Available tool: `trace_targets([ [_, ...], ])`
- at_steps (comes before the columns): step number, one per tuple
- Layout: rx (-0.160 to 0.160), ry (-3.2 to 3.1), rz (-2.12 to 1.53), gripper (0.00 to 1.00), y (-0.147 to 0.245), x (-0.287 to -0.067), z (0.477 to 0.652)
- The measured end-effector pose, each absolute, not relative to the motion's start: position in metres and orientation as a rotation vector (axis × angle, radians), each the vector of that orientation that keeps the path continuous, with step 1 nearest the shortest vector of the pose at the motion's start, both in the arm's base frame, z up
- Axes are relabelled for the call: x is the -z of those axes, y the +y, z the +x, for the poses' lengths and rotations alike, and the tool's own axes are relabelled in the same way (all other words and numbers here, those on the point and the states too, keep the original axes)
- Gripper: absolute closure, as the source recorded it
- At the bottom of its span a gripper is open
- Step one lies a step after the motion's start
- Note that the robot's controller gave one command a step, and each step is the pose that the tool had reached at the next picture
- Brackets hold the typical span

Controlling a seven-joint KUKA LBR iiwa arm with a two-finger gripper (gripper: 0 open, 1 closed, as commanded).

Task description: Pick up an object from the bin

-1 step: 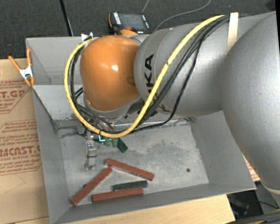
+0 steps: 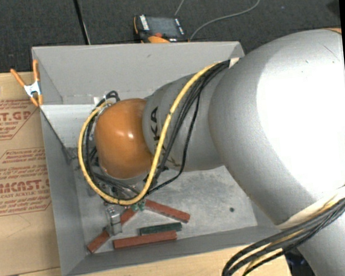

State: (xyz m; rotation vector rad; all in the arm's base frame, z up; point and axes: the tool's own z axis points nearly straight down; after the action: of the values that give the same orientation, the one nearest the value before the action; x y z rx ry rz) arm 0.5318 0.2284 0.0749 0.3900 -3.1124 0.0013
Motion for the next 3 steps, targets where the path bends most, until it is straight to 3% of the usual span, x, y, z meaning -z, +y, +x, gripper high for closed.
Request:
trace_targets([
  [1, 0.0, -3.11, 0.443, 0.0, 0.1726, -0.0774, 0.4939],
  [2, 0.001, -3.112, 0.448, 1.0, 0.1751, -0.0797, 0.4961],
  [3, 0.0, -3.117, 0.359, 1.0, 0.1758, -0.0712, 0.5023],
])
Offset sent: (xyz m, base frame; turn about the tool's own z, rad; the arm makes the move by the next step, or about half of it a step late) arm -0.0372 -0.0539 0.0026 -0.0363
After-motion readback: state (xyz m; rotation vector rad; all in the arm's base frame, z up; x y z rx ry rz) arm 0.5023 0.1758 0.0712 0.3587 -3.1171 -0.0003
